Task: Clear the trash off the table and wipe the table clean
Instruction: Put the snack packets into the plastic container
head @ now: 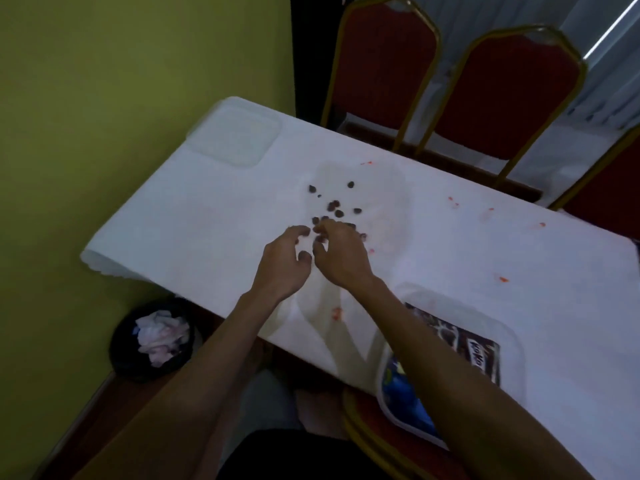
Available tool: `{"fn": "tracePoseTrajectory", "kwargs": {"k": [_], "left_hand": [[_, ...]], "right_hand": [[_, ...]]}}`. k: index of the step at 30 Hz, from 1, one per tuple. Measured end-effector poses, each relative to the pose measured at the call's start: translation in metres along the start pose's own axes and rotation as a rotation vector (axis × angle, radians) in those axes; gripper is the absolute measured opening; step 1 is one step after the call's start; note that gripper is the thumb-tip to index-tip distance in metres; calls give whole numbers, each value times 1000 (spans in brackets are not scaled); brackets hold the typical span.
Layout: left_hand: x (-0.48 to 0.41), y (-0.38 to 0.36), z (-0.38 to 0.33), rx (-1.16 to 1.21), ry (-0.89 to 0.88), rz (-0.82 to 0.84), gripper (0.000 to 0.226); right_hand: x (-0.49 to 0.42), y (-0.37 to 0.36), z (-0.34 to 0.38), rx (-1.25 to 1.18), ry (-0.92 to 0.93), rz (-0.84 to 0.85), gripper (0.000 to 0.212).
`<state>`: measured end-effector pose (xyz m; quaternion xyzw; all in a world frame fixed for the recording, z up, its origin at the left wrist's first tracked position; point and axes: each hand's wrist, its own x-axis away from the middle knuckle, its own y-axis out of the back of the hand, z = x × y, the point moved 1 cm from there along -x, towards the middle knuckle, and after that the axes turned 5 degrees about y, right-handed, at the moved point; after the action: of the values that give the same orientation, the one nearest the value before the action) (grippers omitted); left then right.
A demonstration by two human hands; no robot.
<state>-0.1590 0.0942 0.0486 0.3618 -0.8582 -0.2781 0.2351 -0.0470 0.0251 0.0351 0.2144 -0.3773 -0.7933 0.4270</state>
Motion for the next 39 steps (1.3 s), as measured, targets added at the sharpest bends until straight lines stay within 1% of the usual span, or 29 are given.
{"fn": "tracePoseTrajectory", "kwargs": {"k": [4,6,8,13,17,19,22,24,26,30,33,36,38,39], "left_hand": [[-63,53,54,-30,70,-1,43],[-95,73,73,-32,107,-11,41],[-118,86,83,-42,128,17,39],[-171,104,108,-126,85,122,40],[-229,114,116,-194,34,121,41],[-260,118,112,-237,15,108,43],[-294,115,103,-346,-1,172,49],[-305,108,103,-441,8,206,48],[-315,100,107,-515,-5,201,44],[-332,91,116,-672,-125,84,29],[-336,90,119,-791,-196,62,29],[-329,89,123,-828,-200,95,31],[-318,91,123,-835,-218,117,25],[-312,93,120,-808,-240,101,21]], "right_hand": [[-71,-55,38,-27,-24,62,34],[-99,-78,52,-35,-32,90,34],[-119,-96,62,-44,-76,116,33],[-157,-121,75,-50,-185,153,30],[-177,-126,74,-45,-267,175,27],[-186,-127,70,-48,-291,165,26],[-196,-125,67,-68,-305,125,25],[-200,-125,65,-85,-319,103,26],[-201,-125,64,-82,-317,95,26],[-204,-124,58,-70,-322,93,25],[-201,-125,54,-102,-359,86,24],[-196,-123,55,-133,-380,86,23],[-195,-119,57,-155,-380,79,24],[-194,-116,58,-156,-372,81,25]]}}
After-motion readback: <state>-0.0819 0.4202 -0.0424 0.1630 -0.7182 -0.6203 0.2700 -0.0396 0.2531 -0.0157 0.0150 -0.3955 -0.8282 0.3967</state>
